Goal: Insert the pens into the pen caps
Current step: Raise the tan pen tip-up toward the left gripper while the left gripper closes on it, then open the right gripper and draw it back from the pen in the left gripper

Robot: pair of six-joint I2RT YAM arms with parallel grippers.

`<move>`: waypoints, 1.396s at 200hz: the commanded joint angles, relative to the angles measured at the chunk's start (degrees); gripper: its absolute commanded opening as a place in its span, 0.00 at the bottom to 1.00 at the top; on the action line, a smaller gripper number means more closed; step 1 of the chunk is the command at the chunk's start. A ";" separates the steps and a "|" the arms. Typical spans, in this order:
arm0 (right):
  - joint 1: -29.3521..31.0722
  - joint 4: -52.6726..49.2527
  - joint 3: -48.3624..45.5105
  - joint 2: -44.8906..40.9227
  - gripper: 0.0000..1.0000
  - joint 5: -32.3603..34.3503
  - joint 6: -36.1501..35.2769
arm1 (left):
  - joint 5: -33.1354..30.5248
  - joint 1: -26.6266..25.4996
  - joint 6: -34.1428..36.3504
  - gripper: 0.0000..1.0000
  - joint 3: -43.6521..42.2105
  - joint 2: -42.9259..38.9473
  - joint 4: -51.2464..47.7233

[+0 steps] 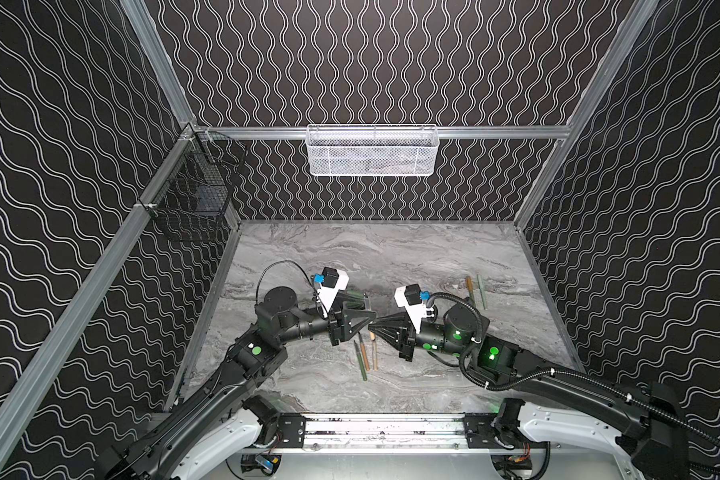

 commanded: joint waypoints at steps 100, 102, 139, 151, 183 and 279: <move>0.05 9.10 -0.69 -0.38 0.06 -3.52 -2.08 | 5.84 -0.37 -1.04 0.32 -0.88 1.40 6.88; 0.05 9.16 -0.69 -0.38 0.07 -3.59 -2.18 | 5.79 -0.38 -1.03 0.32 -0.88 1.35 6.88; 0.05 9.03 -0.10 -0.12 0.07 -3.99 -1.98 | 5.74 -0.55 -0.24 0.23 -0.64 1.07 6.45; 0.00 9.39 -0.33 -0.21 0.07 -4.08 -1.86 | 5.86 -0.57 -0.15 0.18 -0.62 1.07 6.49; 0.05 8.99 -0.33 0.18 0.10 -3.82 -1.60 | 5.57 -0.63 0.28 0.00 -0.70 0.68 6.36; -0.59 -11.23 2.05 -0.42 0.75 12.18 -0.89 | -7.12 -0.55 9.65 0.00 8.00 1.72 -15.03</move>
